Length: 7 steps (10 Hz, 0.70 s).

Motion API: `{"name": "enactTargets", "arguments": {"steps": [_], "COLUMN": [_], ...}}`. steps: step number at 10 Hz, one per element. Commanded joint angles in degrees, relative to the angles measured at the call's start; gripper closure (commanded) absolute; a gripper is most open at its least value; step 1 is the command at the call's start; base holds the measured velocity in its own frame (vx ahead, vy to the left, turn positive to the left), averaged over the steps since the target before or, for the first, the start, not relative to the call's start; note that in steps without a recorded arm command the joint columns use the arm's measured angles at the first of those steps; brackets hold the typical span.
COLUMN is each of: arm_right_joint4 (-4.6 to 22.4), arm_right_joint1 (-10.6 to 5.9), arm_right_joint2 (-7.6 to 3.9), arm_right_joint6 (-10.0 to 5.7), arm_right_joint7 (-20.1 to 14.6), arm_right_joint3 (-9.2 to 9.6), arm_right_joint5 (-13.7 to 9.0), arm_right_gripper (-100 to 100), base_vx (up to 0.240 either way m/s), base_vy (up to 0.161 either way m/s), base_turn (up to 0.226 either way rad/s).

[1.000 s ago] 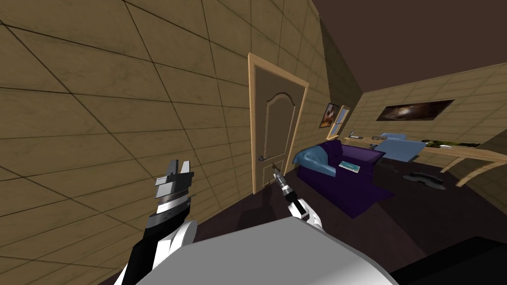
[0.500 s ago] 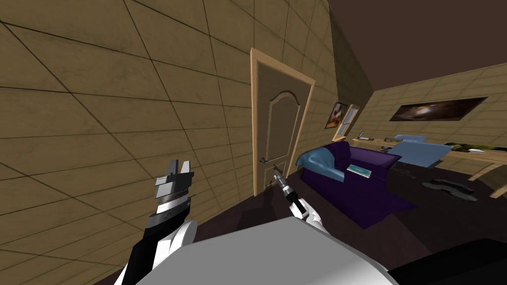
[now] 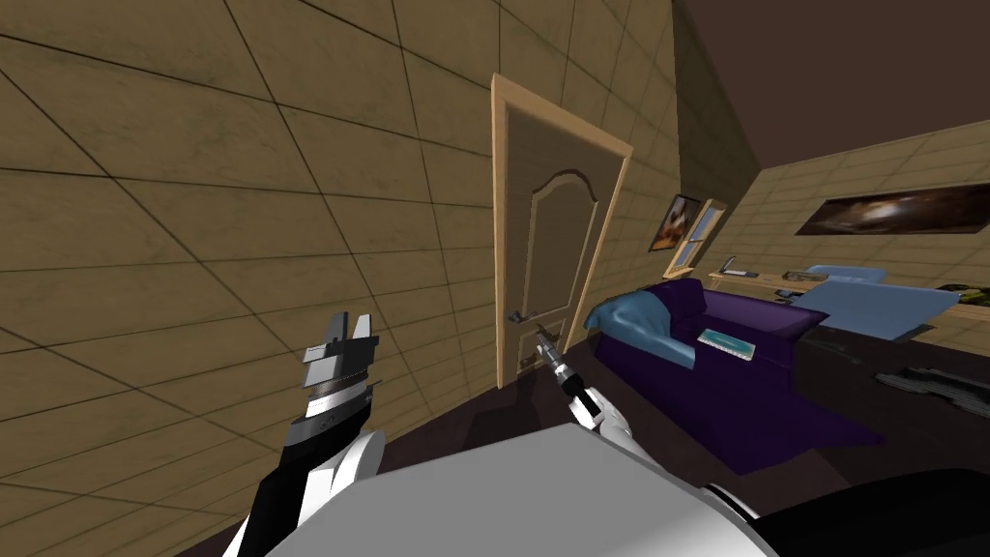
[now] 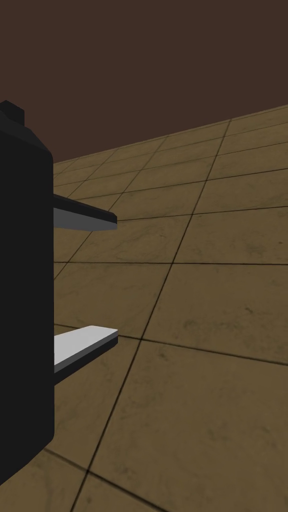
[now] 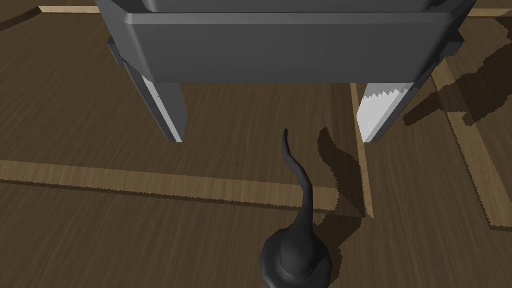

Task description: Pull the door open

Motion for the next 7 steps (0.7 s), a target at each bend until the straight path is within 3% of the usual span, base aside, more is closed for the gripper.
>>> {"name": "enactTargets", "arguments": {"steps": [1, 6, 7], "arm_right_joint4": [2.50, 8.32, 7.75], "arm_right_joint1": [-1.08, -3.45, -3.19], "arm_right_joint2": [-0.55, -2.06, -1.94], "arm_right_joint6": [-0.73, -2.33, -2.26], "arm_right_joint7": [-0.82, -3.07, -2.78], "arm_right_joint3": [0.10, 0.44, 0.38], "arm_right_joint5": [0.19, 0.79, 0.70], "arm_right_gripper": [-100, -100, -100], "base_vx": [0.068, 0.068, 0.034], "base_vy": [-0.023, -0.028, -0.013], "base_turn": [0.048, 0.050, 0.011]}}
